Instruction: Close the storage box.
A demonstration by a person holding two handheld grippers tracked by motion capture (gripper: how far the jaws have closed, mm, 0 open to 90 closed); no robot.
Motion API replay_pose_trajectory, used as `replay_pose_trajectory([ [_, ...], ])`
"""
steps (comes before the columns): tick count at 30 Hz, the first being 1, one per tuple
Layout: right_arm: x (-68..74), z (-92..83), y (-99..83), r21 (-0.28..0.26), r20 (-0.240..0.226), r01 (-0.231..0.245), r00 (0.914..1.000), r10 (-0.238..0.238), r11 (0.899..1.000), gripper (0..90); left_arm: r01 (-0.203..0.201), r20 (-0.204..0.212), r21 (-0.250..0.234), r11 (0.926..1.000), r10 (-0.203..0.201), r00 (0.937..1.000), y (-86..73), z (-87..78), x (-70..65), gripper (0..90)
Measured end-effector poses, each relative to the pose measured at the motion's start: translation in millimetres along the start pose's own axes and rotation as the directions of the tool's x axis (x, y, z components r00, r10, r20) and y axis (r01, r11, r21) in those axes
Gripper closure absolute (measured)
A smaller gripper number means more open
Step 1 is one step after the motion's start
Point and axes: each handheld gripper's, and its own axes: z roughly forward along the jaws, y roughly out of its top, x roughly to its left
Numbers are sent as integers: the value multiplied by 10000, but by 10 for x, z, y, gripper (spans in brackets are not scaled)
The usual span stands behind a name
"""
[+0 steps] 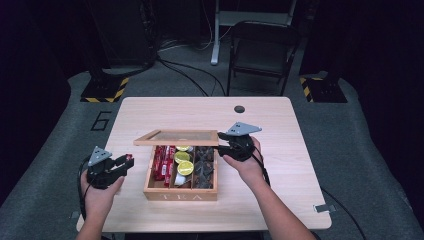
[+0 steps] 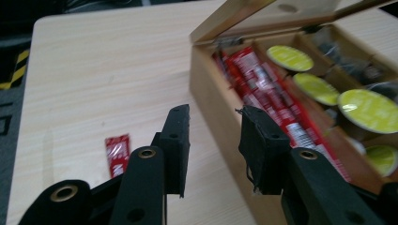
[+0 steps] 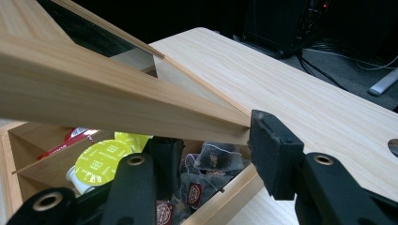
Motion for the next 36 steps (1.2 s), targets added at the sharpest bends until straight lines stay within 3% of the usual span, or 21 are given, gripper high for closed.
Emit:
replay_pose_trajectory([
  [11, -3, 0, -10, -30, -29, 75, 10000, -76, 10000, 548, -326, 817, -800, 9963, 392, 9959, 279, -239, -279, 603],
  [17, 3, -5, -18, 4, -64, 98, 9999, -98, 10000, 548, -551, 1015, -1107, 9923, 665, 9926, 381, -338, -382, 626],
  [23, 15, -6, -24, 51, -9, 35, 10000, -35, 10000, 547, -861, 921, -1184, 9892, 973, 9910, 443, -349, -450, 661],
  [27, 13, -6, -28, 49, 0, 73, 10000, -73, 10000, 547, -854, 831, -1087, 9904, 947, 9920, 455, -331, -453, 666],
  [33, 17, -6, -32, 48, 1, 56, 10000, -56, 10000, 547, -862, 393, -1050, 9907, 907, 9951, 466, -265, -450, 591],
  [36, 16, -5, -33, 40, -1, 106, 9999, -106, 9999, 547, -815, 430, -1069, 9909, 865, 9953, 474, -246, -445, 587],
])
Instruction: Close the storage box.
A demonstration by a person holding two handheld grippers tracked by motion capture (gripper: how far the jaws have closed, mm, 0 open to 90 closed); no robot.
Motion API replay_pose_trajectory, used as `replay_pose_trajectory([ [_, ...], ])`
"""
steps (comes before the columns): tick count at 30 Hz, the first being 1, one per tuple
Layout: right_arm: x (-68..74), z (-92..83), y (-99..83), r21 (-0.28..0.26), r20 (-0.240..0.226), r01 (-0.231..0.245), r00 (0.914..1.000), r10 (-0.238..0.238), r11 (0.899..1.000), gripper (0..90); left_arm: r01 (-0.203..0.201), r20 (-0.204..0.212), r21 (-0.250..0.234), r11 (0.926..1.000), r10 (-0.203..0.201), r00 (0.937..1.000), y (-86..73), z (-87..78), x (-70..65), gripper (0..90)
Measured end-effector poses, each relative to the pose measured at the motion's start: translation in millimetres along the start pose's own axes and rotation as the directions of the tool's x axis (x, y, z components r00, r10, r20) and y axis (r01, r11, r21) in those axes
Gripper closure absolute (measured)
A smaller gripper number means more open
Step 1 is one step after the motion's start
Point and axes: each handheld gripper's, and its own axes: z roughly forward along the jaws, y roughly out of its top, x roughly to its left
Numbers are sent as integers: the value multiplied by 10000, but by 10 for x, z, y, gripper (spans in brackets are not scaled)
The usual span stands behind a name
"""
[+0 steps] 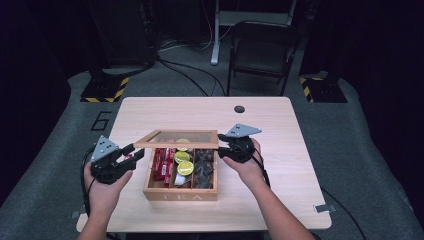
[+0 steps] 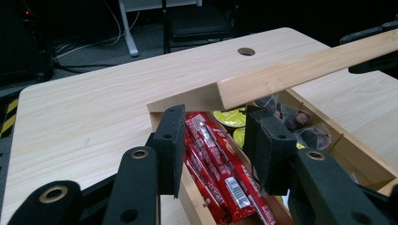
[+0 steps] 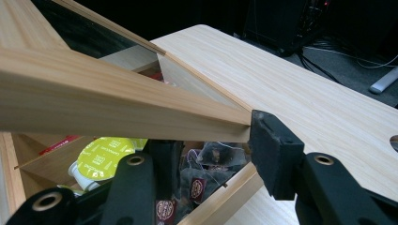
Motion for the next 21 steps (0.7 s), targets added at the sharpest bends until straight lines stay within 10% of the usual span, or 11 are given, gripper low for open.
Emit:
replay_pose_trajectory([
  [21, 1, -7, -23, -42, -90, -189, 9998, 188, 9998, 549, 16, -116, -174, 9998, -18, 9999, -11, 71, -7, 630],
])
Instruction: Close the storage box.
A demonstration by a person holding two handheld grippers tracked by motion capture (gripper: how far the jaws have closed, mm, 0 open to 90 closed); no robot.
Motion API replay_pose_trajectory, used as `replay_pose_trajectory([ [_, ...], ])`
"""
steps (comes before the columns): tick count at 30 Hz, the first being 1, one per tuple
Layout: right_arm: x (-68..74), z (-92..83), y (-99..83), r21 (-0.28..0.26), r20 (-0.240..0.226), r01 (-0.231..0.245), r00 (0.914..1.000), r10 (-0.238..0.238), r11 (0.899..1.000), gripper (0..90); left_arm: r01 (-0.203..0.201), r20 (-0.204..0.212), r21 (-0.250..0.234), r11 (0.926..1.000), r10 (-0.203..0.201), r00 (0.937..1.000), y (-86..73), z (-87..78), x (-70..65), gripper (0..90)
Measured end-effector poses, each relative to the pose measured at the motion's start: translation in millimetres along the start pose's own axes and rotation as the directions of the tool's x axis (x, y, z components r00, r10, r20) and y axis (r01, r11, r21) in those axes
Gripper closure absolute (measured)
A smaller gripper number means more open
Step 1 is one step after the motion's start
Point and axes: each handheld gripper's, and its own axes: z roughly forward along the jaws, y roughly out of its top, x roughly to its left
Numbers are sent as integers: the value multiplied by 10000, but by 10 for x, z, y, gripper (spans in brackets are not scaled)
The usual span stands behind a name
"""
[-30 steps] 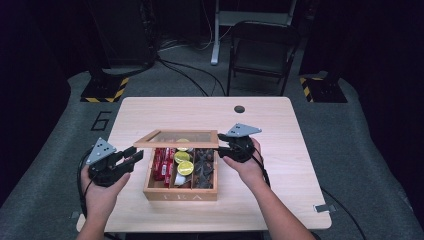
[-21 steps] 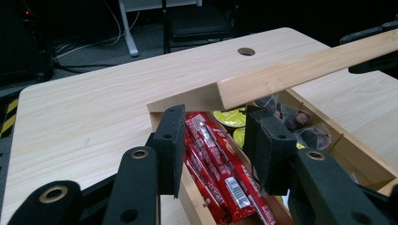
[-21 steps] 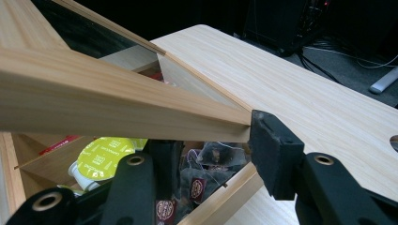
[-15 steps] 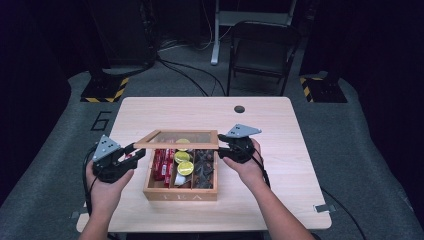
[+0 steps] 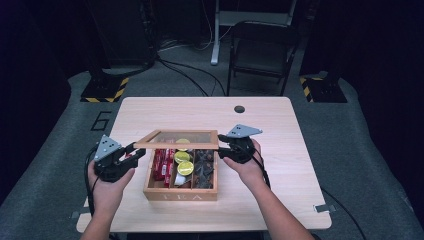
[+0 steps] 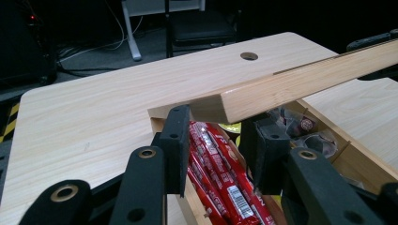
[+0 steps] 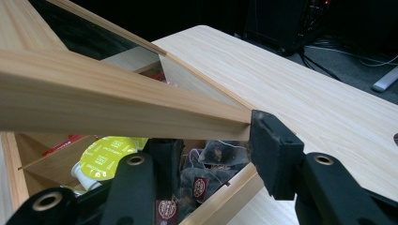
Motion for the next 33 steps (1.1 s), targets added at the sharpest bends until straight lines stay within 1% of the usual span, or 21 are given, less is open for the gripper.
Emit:
replay_pose_trajectory([
  [2, 1, -8, -1, 33, -23, -2, 10000, 3, 10000, 548, 15, -6, -22, 10000, -15, 10000, -2, 1, -1, 630],
  [4, 8, -24, 5, 10, -65, -150, 9999, 150, 9999, 549, 7, -14, 3, 10000, -7, 10000, -3, -1, -2, 630],
  [7, 18, -69, 43, 105, -231, 1, 9997, 1, 9999, 548, 57, -7, -14, 10000, -57, 10000, 1, 1, 0, 631],
  [9, 29, -102, 64, 115, -309, 18, 9995, -15, 9999, 548, 104, -4, 31, 9999, -104, 9999, 20, 4, 4, 631],
  [17, 93, -222, 146, -140, -280, 150, 9995, -154, 9998, 549, 316, 198, 153, 9994, -319, 9993, 105, 21, 53, 630],
  [19, 111, -250, 170, -112, -287, 262, 9992, -265, 9996, 549, 349, 228, 128, 9993, -352, 9991, 111, 25, 60, 630],
  [21, 130, -290, 189, -27, -280, 491, 9984, -492, 9988, 549, 342, 255, 141, 9993, -345, 9991, 113, 26, 64, 630],
  [23, 147, -339, 204, -78, -263, 527, 9983, -529, 9986, 550, 318, 253, 177, 9993, -322, 9992, 110, 23, 61, 630],
  [25, 173, -388, 217, -48, -234, 487, 9985, -488, 9988, 553, 196, 248, 261, 9995, -202, 9995, 106, 16, 59, 630],
  [27, 201, -416, 231, -68, -248, 637, 9977, -638, 9979, 558, 145, 227, 266, 9995, -151, 9996, 100, 14, 51, 630],
  [29, 237, -446, 239, -17, -281, 882, 9957, -882, 9961, 565, 80, 251, 337, 9994, -89, 9996, 94, 8, 49, 629],
  [31, 265, -466, 244, -10, -288, 1003, 9945, -1003, 9950, 573, 33, 254, 397, 9992, -43, 9997, 85, 1, 46, 629],
  [32, 276, -473, 245, -18, -302, 1114, 9933, -1114, 9938, 578, 16, 234, 343, 9994, -24, 9997, 77, 3, 43, 629],
  [33, 292, -484, 243, 9, -282, 1121, 9933, -1120, 9937, 583, 5, 246, 364, 9993, -14, 9997, 71, 0, 41, 629],
])
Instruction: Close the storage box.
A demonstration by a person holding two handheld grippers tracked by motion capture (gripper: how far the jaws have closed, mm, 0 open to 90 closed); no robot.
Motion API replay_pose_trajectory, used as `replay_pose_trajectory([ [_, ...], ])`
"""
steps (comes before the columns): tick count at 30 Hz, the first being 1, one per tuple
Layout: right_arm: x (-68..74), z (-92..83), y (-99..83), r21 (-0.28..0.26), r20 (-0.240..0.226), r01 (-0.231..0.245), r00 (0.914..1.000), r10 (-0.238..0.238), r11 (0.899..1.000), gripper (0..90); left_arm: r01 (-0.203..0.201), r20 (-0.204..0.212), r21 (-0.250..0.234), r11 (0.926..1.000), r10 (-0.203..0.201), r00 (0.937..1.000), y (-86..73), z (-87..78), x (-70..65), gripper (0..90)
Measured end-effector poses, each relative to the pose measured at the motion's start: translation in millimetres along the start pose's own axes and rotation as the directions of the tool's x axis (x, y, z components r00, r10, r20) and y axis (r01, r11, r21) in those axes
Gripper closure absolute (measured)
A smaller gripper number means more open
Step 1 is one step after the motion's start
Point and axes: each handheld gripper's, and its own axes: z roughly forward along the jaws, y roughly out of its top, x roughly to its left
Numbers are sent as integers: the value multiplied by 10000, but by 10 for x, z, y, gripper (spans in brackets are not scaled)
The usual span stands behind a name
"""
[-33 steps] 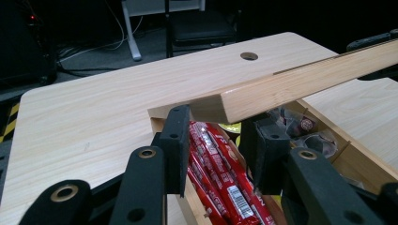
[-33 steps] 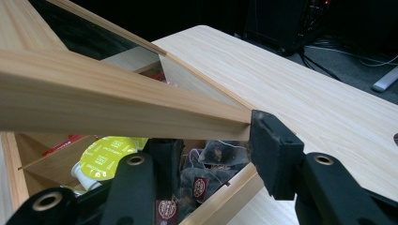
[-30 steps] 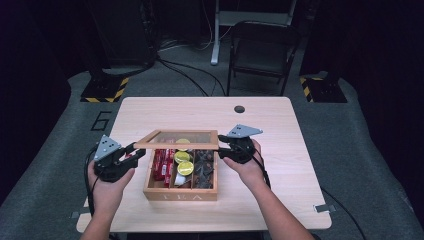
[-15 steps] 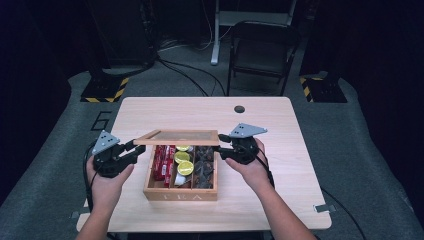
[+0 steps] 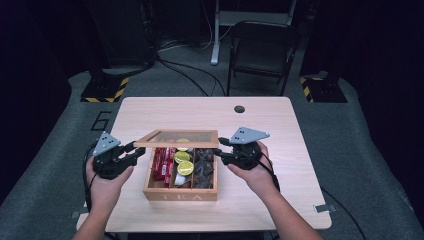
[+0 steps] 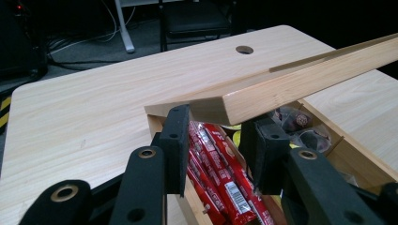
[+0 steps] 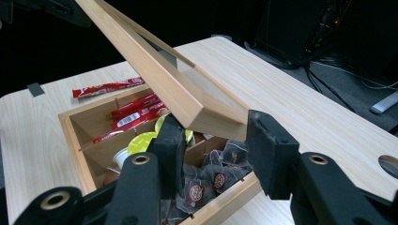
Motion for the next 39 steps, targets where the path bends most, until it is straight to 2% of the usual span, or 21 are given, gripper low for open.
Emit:
replay_pose_trajectory([
  [11, 73, -46, -80, 139, -114, 182, 9998, -181, 9997, 614, -197, 46, 29, 9998, 197, 9998, -115, -34, -33, 628],
  [27, 223, -54, -325, 86, -118, 328, 9994, -327, 9994, 603, -451, 219, 29, 9990, 450, 9987, -366, -80, -81, 628],
  [33, 283, -60, -404, 110, -118, 276, 9996, -275, 9996, 600, -468, 380, 1, 9989, 468, 9982, -473, -104, -87, 629],
  [39, 338, -64, -482, 41, -60, 231, 9997, -230, 9997, 601, -528, 347, -7, 9986, 528, 9980, -557, -105, -106, 628],
])
